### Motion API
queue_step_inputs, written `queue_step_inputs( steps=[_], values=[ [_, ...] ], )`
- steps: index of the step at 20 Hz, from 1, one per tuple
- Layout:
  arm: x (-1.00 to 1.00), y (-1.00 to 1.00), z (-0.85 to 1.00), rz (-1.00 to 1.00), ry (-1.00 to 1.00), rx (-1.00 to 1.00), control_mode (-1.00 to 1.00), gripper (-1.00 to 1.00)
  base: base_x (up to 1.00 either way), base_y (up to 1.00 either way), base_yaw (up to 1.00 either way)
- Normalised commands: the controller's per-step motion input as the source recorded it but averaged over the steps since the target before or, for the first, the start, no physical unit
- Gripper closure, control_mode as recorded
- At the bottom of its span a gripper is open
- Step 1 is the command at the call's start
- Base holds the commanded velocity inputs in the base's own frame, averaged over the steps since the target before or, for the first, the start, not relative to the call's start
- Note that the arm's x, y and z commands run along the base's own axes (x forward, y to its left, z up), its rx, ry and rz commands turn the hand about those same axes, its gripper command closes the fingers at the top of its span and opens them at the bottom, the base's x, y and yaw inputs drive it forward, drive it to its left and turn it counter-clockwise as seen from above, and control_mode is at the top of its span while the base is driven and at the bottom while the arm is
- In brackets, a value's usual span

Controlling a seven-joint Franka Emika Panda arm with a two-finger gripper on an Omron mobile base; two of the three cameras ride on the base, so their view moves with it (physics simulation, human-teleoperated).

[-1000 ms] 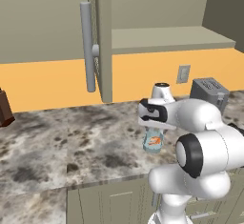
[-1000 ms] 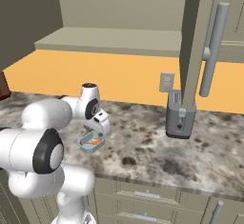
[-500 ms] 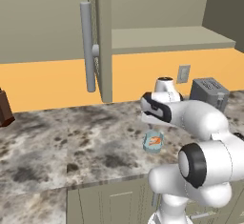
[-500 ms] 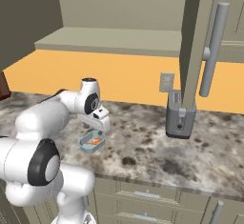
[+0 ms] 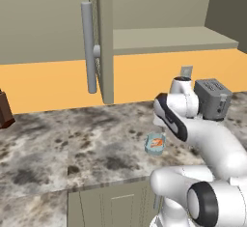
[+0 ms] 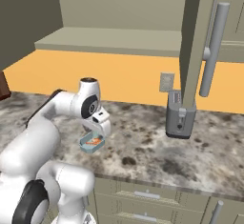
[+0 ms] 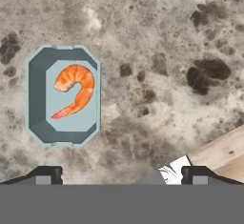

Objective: Retrieve the tupperware from the cabinet, then place the raw meat into the tupperware to avoid contamination.

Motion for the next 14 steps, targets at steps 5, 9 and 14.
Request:
queue_step_inputs(
  steps=[5, 9, 14],
  values=[
    [-0.84, -0.13, 0.2, -0.04, -0.19, 0.02, -1.0, -1.0, 0.0, 0.0, 0.0],
    [-0.78, -0.11, 0.23, -0.03, -0.2, 0.02, -1.0, -1.0, 0.0, 0.0, 0.0],
    [-0.61, -0.04, 0.19, -0.01, -0.16, 0.0, -1.0, -1.0, 0.0, 0.0, 0.0]
  ],
)
